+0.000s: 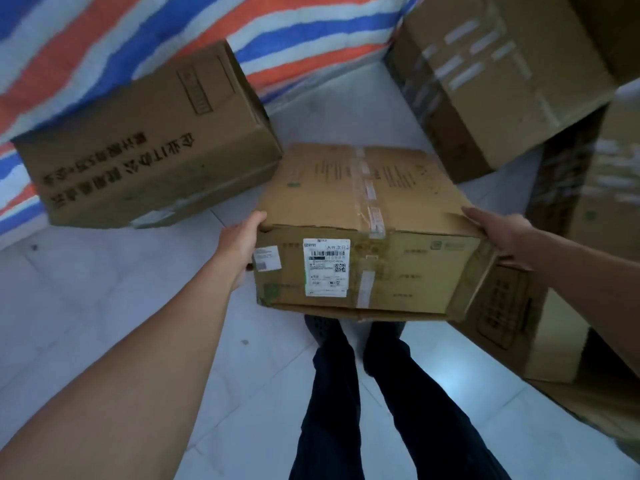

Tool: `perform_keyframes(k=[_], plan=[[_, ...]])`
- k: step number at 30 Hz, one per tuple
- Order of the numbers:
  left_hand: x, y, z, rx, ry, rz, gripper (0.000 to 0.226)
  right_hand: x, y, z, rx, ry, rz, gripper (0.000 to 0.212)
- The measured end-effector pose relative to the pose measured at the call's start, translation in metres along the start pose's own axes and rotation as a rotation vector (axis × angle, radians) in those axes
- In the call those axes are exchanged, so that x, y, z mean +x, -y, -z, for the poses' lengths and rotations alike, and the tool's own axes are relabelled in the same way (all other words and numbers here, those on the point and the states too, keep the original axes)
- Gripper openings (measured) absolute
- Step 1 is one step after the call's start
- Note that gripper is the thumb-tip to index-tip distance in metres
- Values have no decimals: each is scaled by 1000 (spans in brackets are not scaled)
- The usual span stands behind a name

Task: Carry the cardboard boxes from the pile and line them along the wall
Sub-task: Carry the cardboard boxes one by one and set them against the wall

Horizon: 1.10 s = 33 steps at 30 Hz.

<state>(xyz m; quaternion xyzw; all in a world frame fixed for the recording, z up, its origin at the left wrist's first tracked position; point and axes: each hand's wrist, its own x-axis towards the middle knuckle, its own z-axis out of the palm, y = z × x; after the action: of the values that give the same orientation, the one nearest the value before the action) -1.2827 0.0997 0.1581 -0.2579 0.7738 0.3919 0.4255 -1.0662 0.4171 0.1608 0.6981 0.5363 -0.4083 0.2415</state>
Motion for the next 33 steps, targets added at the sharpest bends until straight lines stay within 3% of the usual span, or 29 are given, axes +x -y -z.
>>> perform_keyframes(k=[4,7,10,12,16,21,26,33], plan=[[-22,-8,13,26,100,-75,43,-16,-1,4,117,18,26,105],[-22,19,15,54,68,-120,38,-11,-6,-7,183,83,57,121],[-26,69,14,-18,-23,-58,33,-14,-6,-28,95,197,191,86],[-34,106,11,-86,-44,76,43,-13,-9,-42,-1,271,222,73],[-63,162,2,-247,-71,281,71,-16,-22,-49,-62,325,214,68],[-119,185,8,-375,-110,288,58,-50,-12,-30,-159,253,344,58],[-205,210,45,-435,-128,250,47,-129,8,-19,-363,220,525,65],[-323,294,105,-590,-237,290,47,-259,-15,-57,-717,242,734,66]])
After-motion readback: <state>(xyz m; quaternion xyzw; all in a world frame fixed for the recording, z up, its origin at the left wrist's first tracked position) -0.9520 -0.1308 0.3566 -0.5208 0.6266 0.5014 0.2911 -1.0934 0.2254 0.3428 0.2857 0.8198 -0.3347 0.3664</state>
